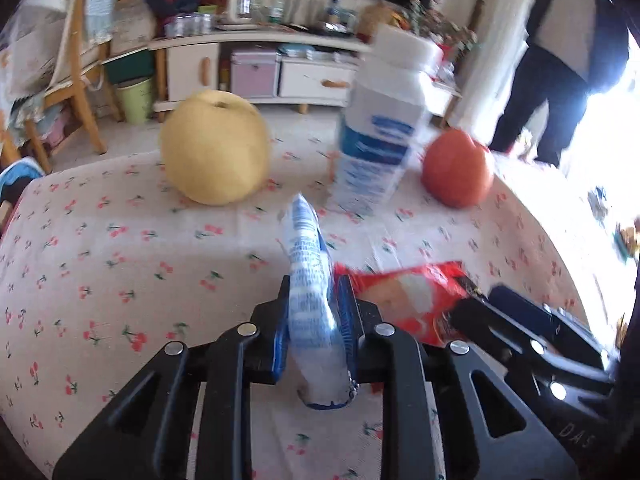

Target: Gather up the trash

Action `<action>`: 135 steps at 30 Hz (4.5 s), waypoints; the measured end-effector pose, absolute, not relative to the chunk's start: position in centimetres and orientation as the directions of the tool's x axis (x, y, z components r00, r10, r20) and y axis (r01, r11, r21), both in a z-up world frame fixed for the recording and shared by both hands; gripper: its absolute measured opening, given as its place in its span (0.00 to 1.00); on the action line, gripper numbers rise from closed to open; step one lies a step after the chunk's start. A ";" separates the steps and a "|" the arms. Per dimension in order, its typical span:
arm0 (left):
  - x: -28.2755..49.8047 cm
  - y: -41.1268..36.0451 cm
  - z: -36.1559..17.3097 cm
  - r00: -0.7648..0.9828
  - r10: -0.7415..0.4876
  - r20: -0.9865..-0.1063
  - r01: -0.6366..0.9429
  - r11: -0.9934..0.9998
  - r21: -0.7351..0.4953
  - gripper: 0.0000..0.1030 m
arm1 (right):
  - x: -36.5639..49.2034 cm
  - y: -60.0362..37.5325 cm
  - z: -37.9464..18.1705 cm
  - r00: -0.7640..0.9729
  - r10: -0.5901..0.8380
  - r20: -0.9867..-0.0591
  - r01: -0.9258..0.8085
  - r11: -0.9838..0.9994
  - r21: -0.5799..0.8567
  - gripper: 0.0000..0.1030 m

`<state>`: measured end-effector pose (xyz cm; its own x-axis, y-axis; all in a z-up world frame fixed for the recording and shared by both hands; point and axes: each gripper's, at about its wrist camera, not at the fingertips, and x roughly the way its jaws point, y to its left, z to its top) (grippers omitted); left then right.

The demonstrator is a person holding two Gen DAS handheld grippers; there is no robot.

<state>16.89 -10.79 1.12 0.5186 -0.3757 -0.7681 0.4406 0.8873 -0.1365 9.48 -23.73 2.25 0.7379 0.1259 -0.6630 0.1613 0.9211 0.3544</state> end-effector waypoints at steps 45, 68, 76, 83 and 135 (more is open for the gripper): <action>-3.6 5.1 2.9 0.621 -0.414 -0.665 0.334 0.908 -0.253 0.23 | -3.6 -13.9 5.0 0.662 0.290 -0.691 -0.043 0.935 0.351 0.81; -0.9 10.4 2.1 0.637 -0.452 -0.624 0.217 0.882 -0.418 0.23 | 2.2 -10.2 1.6 0.636 0.204 -0.745 -0.042 0.972 0.230 0.58; -1.3 11.2 3.2 0.676 -0.417 -0.608 0.205 0.899 -0.388 0.23 | 1.5 -9.9 1.5 0.636 0.203 -0.744 -0.061 0.975 0.214 0.55; -2.0 11.8 4.6 0.725 -0.373 -0.579 0.195 0.918 -0.346 0.23 | 0.6 -10.4 2.3 0.650 0.198 -0.734 -0.053 0.975 0.216 0.52; -6.8 34.2 8.4 0.847 0.234 -0.477 -0.476 0.735 -0.483 0.23 | -1.6 16.7 12.1 0.530 0.638 -0.559 -0.543 0.761 0.354 0.51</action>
